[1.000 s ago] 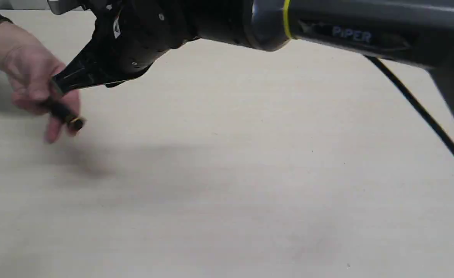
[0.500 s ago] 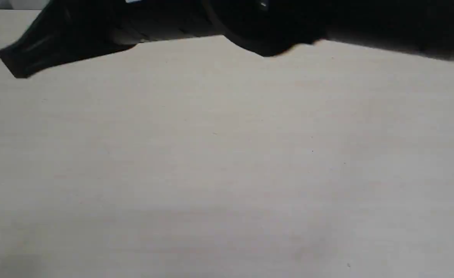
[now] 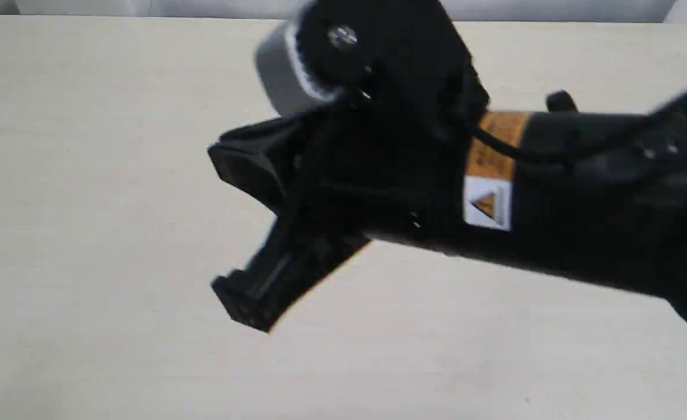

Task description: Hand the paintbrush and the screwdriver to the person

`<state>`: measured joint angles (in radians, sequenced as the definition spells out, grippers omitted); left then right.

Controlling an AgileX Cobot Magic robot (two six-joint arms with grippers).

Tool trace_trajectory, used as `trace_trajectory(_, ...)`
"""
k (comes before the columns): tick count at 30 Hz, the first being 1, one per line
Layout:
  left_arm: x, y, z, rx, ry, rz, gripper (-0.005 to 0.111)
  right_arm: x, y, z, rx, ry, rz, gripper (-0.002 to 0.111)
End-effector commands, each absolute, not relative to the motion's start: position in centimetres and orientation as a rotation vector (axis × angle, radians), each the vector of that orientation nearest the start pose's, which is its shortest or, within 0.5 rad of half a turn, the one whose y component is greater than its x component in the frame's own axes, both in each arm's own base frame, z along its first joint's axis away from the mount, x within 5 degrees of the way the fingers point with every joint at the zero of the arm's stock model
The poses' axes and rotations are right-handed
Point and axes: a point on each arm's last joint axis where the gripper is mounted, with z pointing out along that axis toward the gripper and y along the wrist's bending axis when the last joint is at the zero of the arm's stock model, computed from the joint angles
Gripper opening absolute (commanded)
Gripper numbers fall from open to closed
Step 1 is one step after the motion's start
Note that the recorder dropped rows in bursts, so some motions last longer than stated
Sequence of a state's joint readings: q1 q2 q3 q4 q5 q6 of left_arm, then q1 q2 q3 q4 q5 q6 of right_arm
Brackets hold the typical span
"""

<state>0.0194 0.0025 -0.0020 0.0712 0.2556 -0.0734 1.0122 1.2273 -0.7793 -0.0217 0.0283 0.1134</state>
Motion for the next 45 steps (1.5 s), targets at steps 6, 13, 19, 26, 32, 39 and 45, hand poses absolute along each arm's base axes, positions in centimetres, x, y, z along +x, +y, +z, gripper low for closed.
trace_trajectory(6, 5.5, 0.2, 19.1, -0.030, 1.733, 0.016, 0.000, 11.2, 18.0, 27.8, -0.839, 1.839, 0.764, 0.004)
trace_trajectory(13, 5.5, 0.2, 19.1, -0.030, 1.733, 0.016, 0.000, 9.2, 14.8, 25.8, -0.841, 1.902, 0.760, 0.004)
trace_trajectory(19, 5.5, 0.2, 19.1, -0.030, 1.733, 0.016, 0.000, 8.6, 13.8, 26.6, -0.880, 1.800, 0.733, 0.004)
trace_trajectory(26, 5.5, 0.2, 19.1, -0.030, 1.733, 0.016, 0.000, 8.6, 13.6, 26.9, -1.007, 1.687, 0.618, 0.004)
trace_trajectory(32, 5.5, 0.2, 19.1, -0.030, 1.730, 0.015, 0.000, 9.1, 12.4, 27.2, -0.942, 1.709, 0.572, 0.004)
trace_trajectory(39, 5.5, 0.2, 19.1, -0.030, 1.732, 0.015, 0.000, 10.9, 8.2, 28.9, -0.520, 1.746, 0.507, 0.004)
trace_trajectory(45, 5.5, 0.2, 19.1, -0.030, 1.732, 0.015, 0.000, 10.5, 4.4, 29.2, -0.304, 1.794, 0.318, 0.004)
